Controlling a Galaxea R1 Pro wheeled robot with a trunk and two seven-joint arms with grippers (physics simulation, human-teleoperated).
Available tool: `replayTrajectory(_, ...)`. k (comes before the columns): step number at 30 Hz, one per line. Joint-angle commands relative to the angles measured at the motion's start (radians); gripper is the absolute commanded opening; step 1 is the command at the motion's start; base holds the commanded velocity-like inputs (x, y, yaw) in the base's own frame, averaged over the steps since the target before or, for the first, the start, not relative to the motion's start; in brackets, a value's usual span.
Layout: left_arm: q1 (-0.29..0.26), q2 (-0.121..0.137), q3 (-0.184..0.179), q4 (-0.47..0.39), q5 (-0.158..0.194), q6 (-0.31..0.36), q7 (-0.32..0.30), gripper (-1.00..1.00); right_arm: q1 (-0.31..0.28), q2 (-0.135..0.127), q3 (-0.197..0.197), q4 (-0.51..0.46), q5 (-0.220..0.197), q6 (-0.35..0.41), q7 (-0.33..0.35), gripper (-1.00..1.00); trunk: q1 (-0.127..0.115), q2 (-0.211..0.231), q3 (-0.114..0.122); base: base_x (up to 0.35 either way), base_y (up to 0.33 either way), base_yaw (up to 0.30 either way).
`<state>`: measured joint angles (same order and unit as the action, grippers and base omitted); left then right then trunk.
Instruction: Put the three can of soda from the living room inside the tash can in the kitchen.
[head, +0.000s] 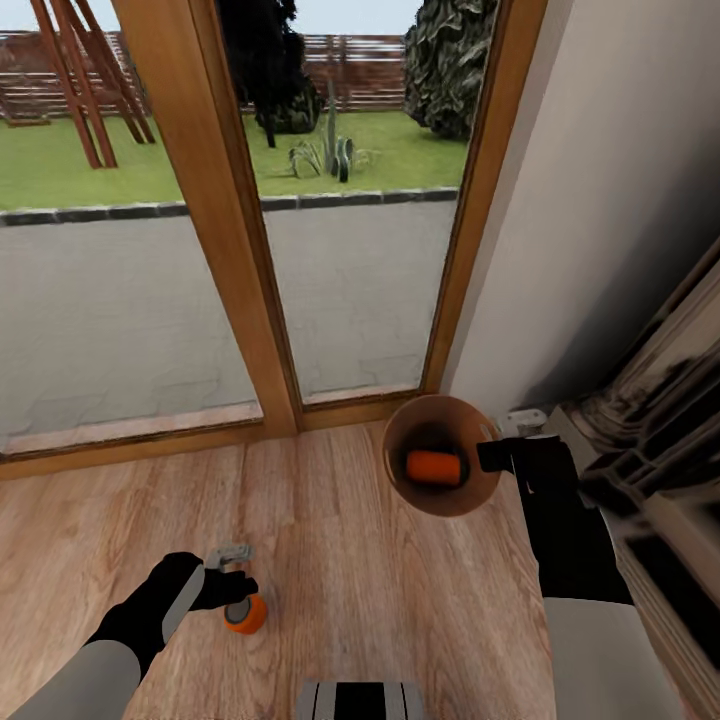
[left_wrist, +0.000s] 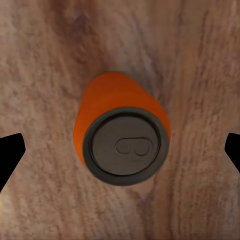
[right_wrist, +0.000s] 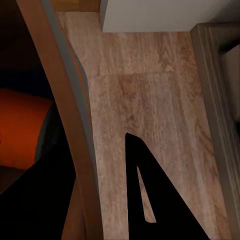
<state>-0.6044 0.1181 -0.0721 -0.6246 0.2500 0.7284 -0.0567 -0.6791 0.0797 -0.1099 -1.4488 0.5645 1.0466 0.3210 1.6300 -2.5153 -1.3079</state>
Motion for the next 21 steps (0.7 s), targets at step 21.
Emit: replayTrajectory(21, 0.000, 0.000, 0.000, -0.004, 0.002, 0.000, -0.003, 1.00, 0.002, 0.000, 0.008, -0.002, -0.009, 0.001, 0.000, -1.00, 0.007, -0.004, -0.058, 0.000, 0.000, 0.000)
